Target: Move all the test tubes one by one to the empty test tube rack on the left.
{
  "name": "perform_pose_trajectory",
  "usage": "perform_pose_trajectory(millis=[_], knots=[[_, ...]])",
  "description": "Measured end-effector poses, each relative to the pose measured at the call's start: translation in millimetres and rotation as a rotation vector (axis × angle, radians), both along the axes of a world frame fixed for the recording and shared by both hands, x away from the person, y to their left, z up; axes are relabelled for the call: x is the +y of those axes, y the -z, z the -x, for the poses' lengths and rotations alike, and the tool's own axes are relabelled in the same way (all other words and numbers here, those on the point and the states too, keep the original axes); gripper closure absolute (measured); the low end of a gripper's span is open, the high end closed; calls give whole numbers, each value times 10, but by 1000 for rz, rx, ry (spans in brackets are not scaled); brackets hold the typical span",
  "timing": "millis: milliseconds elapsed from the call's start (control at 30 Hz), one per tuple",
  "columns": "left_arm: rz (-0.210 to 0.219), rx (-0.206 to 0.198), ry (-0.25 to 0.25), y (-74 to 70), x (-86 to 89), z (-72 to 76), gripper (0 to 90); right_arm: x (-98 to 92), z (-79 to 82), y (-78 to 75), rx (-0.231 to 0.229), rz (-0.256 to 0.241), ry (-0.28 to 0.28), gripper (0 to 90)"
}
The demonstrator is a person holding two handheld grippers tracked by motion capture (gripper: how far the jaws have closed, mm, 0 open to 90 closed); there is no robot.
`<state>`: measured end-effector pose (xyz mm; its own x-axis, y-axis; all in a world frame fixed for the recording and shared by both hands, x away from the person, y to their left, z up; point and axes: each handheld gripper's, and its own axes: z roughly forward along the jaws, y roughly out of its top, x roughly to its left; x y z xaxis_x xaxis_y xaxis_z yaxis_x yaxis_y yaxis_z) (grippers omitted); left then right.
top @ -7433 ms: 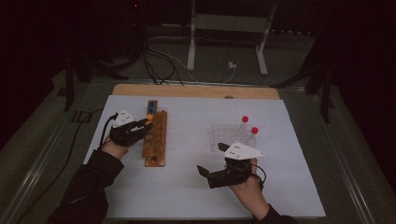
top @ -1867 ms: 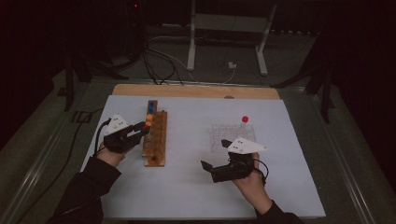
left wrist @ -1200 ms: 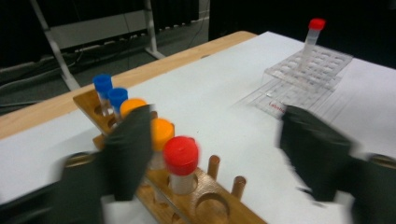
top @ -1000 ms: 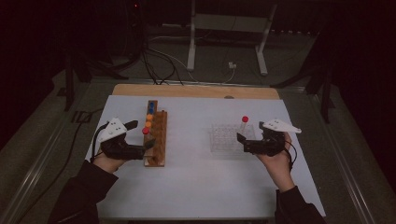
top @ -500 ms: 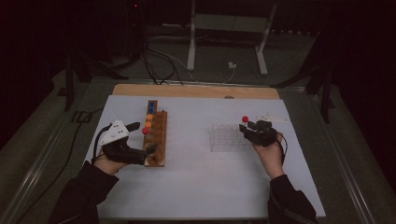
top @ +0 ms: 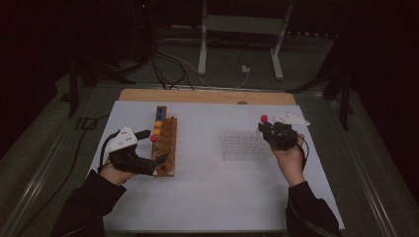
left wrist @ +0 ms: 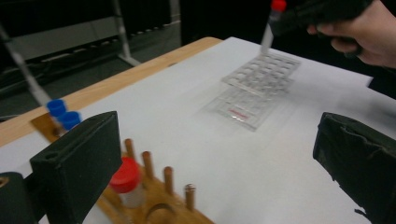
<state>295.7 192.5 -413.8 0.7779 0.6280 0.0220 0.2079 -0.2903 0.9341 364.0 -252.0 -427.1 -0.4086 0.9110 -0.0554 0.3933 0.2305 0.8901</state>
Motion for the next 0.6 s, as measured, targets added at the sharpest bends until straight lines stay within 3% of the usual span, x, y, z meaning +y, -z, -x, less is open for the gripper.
perform_pose_trajectory(millis=[233, 600], knots=[[16, -10, 50, -67, -99, 68, 21, 127, 223, -269, -46, -15, -80, 744], [25, 3, 115, -63, -230, 142, 21, 678, 562, -236, -21, 1, -295, 745]])
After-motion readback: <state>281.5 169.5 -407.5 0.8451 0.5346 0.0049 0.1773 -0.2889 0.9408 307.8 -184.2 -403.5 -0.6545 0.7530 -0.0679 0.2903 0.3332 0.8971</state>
